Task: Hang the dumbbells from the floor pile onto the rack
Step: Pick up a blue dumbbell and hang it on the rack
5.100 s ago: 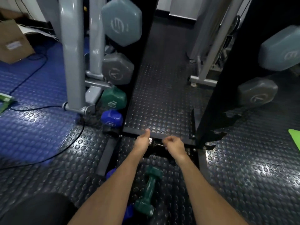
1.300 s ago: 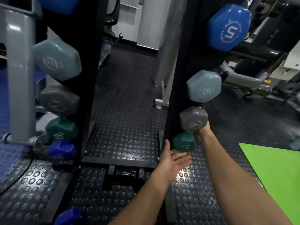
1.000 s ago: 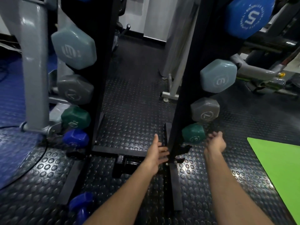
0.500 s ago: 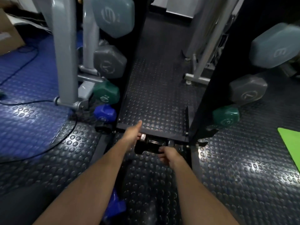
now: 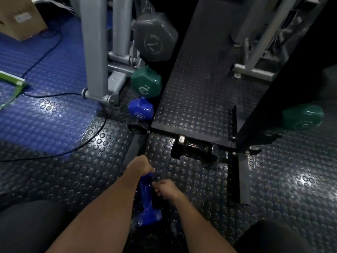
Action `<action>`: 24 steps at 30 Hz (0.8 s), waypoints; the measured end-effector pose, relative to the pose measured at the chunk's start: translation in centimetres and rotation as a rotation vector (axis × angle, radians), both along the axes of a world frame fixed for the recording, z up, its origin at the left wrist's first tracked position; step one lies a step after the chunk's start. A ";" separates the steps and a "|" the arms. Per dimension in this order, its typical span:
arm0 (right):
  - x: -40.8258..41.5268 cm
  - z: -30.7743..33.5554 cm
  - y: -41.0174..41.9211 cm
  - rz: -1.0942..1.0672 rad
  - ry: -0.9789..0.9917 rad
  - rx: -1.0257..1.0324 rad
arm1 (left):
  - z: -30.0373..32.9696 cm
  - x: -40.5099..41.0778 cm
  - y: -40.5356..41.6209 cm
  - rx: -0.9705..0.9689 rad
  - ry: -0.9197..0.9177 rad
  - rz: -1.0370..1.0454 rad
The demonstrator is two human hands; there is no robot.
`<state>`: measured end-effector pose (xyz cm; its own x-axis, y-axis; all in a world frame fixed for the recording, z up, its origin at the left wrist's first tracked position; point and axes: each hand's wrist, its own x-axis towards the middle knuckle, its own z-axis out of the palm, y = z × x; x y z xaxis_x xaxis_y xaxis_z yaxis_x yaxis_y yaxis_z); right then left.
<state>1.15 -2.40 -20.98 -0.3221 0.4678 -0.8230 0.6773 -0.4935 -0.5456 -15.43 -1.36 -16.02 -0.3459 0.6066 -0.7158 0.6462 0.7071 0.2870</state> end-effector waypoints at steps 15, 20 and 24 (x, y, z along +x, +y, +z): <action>-2.0 -0.5 -3.6 0.065 0.065 -0.054 | -2.4 -0.2 -2.2 0.010 0.172 -0.266; -1.0 1.1 -2.7 0.070 -0.054 -0.029 | -2.7 -0.9 -2.2 0.046 0.084 -0.221; 1.6 2.1 -0.9 -0.047 -0.045 0.018 | -1.1 0.9 0.3 0.111 0.038 -0.225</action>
<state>2.72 -3.29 -18.85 -0.2619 0.4965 -0.8276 0.6778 -0.5158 -0.5240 -14.50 -1.01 -17.10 -0.2188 0.7452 -0.6299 0.7953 0.5103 0.3273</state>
